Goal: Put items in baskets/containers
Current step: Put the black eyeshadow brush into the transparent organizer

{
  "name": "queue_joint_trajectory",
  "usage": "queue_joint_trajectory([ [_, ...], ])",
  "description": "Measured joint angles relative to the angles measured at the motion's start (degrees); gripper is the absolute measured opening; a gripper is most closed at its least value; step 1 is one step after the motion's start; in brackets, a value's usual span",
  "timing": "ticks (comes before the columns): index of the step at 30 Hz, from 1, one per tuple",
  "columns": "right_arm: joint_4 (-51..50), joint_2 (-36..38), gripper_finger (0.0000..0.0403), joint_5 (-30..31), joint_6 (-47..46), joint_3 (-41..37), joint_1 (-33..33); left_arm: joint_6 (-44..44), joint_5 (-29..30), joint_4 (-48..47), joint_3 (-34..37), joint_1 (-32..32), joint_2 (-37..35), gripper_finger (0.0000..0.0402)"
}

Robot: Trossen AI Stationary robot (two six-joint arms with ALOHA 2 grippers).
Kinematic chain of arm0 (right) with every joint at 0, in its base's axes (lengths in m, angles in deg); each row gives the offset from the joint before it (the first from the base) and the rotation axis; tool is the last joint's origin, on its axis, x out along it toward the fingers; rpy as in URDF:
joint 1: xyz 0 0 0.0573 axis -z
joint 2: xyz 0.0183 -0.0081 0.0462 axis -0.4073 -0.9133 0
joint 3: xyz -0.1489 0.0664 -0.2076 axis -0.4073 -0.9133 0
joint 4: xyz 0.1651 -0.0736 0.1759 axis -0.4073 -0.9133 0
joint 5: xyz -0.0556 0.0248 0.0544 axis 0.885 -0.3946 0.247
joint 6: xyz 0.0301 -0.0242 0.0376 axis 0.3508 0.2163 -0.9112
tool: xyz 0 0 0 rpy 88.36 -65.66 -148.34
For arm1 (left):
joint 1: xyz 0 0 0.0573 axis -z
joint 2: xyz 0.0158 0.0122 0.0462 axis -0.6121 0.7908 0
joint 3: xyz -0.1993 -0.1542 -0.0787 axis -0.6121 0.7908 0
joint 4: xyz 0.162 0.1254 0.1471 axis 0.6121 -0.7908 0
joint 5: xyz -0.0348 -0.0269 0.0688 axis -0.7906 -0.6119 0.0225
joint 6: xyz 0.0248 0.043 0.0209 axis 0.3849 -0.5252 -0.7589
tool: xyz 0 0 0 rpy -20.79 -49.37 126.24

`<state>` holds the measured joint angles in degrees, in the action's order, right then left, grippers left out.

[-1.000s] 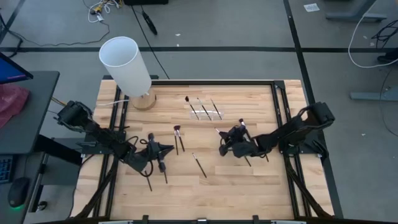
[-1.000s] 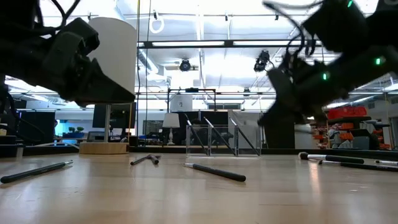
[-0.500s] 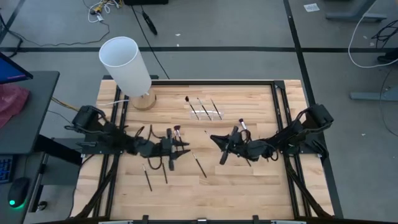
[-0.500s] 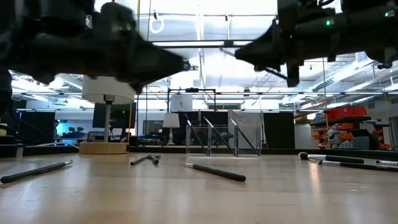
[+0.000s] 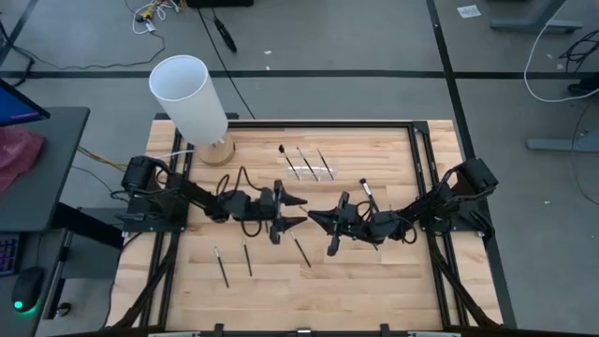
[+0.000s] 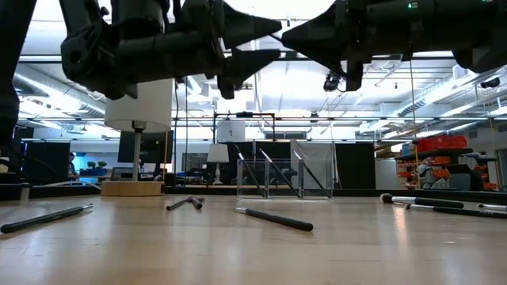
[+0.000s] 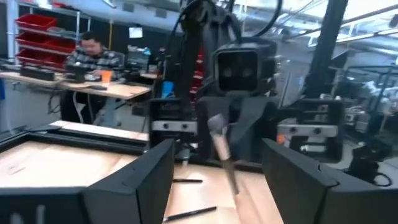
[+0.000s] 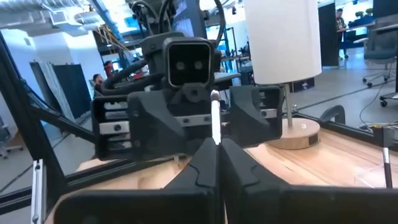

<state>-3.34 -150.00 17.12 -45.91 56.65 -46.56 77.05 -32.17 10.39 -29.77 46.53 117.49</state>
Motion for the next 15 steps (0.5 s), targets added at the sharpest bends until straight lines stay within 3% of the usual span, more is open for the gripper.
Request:
queue_joint_trajectory([
  [8,-0.1,0.0,0.0004,-0.6,0.0,0.0,0.0,0.0,-0.7,1.4,-0.4,0.0,0.0,0.0176],
  [15,-0.3,0.0,0.0004,-0.7,0.1,0.0,0.0,0.0,-2.4,1.9,-0.4,0.0,0.0,0.0072],
])
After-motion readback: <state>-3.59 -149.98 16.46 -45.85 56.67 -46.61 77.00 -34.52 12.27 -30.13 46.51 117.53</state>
